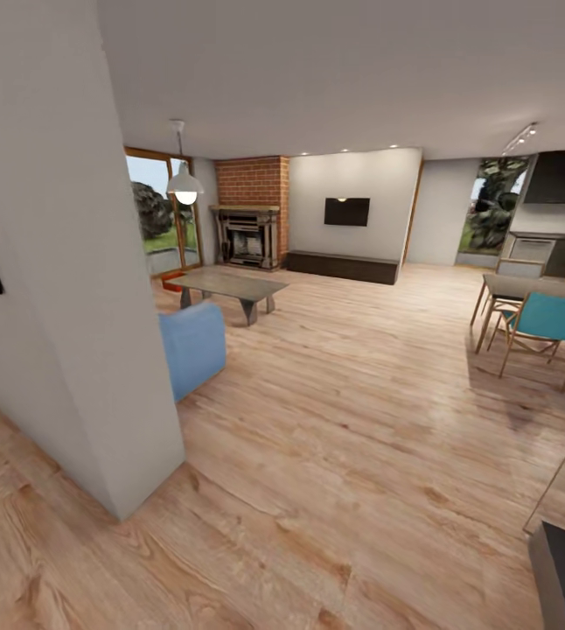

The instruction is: Move the two storage containers from the living room to the garage. In the garage, place one container on the floor and stack the other container on top of it (either order is fine).

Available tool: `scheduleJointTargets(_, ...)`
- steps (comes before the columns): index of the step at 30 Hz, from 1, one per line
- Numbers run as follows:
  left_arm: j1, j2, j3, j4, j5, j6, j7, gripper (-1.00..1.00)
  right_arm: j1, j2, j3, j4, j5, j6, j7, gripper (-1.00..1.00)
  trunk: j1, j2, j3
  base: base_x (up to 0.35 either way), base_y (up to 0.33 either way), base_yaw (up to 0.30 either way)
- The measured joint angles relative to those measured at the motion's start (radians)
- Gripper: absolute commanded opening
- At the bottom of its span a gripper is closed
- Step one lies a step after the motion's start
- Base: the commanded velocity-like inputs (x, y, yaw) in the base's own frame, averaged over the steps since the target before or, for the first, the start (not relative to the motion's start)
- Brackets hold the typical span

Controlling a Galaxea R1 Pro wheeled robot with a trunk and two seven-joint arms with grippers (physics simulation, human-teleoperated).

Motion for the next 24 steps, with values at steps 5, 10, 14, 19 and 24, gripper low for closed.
scheduleJointTargets(5,0.000,0.000,0.000,0.000,0.000,0.000,0.000,1.00,0.000,0.000,-0.001,0.000,0.000,0.000,0.000,1.00,0.000,0.000,0.000,0.322,0.000,-0.248)
scheduleJointTargets(10,0.000,0.000,0.000,0.000,0.000,0.000,0.000,1.00,0.000,0.000,0.000,0.000,0.001,0.001,0.000,1.00,0.000,0.000,0.000,0.322,0.000,-0.248)
scheduleJointTargets(14,0.000,0.000,0.000,0.000,0.000,-0.001,0.000,1.00,0.000,0.000,0.000,0.000,0.001,0.002,0.000,1.00,0.000,0.000,0.000,0.322,0.000,-0.248)
scheduleJointTargets(19,0.000,0.000,0.000,0.000,0.000,0.000,0.000,1.00,0.000,0.000,0.000,0.000,0.001,0.002,0.000,1.00,0.000,0.000,0.000,0.322,0.000,-0.248)
scheduleJointTargets(24,0.000,0.000,0.000,0.000,0.000,-0.001,0.000,1.00,0.000,0.000,0.001,0.000,0.001,0.002,0.000,1.00,0.000,0.000,0.000,0.322,0.000,-0.248)
